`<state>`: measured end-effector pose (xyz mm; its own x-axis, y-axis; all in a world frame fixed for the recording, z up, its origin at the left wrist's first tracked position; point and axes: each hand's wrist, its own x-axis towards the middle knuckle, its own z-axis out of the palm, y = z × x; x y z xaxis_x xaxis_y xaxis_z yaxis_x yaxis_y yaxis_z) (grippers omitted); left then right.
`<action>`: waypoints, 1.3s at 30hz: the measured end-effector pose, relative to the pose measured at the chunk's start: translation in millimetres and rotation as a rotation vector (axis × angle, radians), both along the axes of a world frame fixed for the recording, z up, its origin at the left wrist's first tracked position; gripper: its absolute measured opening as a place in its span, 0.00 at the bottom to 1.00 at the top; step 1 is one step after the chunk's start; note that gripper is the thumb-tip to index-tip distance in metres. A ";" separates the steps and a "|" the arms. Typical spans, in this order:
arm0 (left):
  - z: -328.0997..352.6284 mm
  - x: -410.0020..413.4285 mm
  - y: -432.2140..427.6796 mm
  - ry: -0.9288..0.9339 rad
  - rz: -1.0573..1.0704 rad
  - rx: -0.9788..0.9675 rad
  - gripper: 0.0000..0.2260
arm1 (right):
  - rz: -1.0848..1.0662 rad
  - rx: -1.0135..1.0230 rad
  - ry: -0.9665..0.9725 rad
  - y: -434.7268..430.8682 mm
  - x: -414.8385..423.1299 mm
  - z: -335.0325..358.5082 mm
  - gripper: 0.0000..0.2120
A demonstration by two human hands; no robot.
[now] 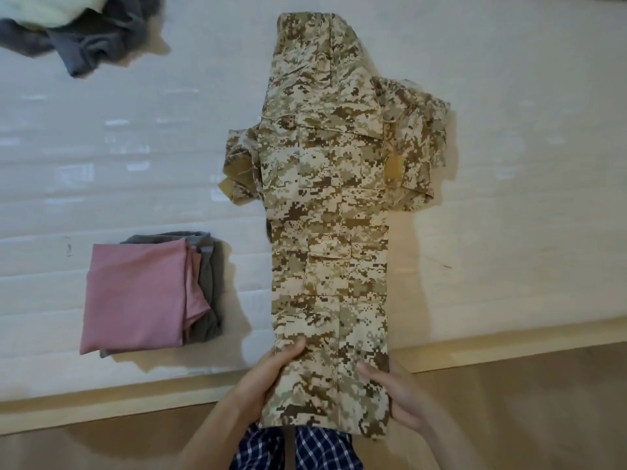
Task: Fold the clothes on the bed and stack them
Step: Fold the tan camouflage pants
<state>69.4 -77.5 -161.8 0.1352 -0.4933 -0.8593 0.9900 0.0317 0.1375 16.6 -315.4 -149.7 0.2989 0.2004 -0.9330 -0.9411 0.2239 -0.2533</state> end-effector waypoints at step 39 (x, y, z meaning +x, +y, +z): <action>688.8 171.3 -0.1 -1.888 0.325 0.039 0.24 | -0.448 -0.136 -1.416 -2.0 169.4 740.2 0.06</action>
